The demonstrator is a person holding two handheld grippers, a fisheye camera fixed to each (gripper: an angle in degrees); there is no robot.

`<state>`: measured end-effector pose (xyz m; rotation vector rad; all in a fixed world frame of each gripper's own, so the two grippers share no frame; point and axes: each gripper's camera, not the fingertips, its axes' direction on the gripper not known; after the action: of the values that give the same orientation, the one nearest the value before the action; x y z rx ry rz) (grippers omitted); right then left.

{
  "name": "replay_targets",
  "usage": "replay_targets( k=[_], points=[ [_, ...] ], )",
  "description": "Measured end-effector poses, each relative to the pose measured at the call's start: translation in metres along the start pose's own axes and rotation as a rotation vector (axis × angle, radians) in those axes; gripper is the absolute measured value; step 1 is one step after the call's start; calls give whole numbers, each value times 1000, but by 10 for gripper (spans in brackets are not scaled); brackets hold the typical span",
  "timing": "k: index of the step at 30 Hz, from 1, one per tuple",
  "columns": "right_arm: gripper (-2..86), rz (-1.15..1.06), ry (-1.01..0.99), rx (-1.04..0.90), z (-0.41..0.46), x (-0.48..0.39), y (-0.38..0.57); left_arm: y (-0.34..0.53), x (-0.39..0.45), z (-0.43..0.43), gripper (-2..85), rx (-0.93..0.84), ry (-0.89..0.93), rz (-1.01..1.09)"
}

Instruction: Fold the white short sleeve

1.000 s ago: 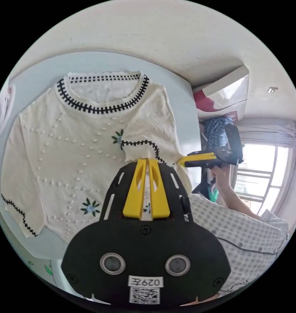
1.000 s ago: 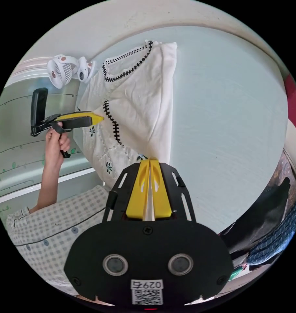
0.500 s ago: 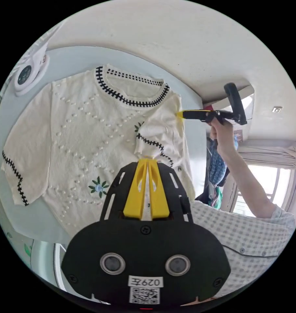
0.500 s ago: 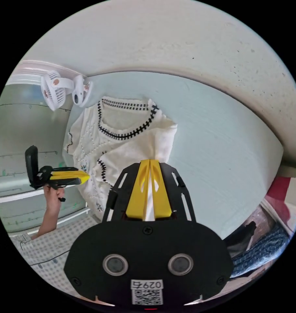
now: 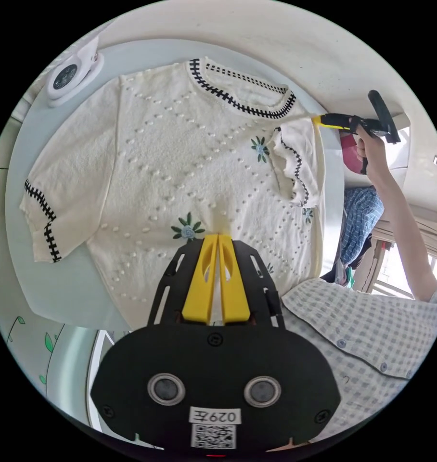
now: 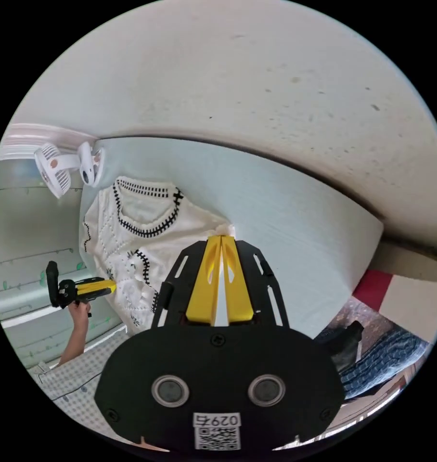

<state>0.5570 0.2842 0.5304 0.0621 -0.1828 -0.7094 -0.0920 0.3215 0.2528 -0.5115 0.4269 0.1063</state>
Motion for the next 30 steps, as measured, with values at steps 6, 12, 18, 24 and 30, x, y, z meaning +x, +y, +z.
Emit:
replay_targets(
  k=[6, 12, 18, 24, 30],
  points=[
    [-4, -115, -151, 42, -32, -38, 72, -8, 8, -12, -10, -2, 32, -9],
    [-4, -23, -120, -56, 4, -50, 125, -13, 26, -25, -10, -41, -14, 51],
    [-4, -40, -281, 19, -30, -65, 152, 7, 20, -54, -9, -4, -40, 27],
    [-5, -15, -130, -122, -5, -103, 168, 62, -66, -135, -2, 211, -63, -187],
    [-4, 33, -227, -42, -17, -160, 208, 83, -162, -172, 122, 239, 31, -338]
  ],
)
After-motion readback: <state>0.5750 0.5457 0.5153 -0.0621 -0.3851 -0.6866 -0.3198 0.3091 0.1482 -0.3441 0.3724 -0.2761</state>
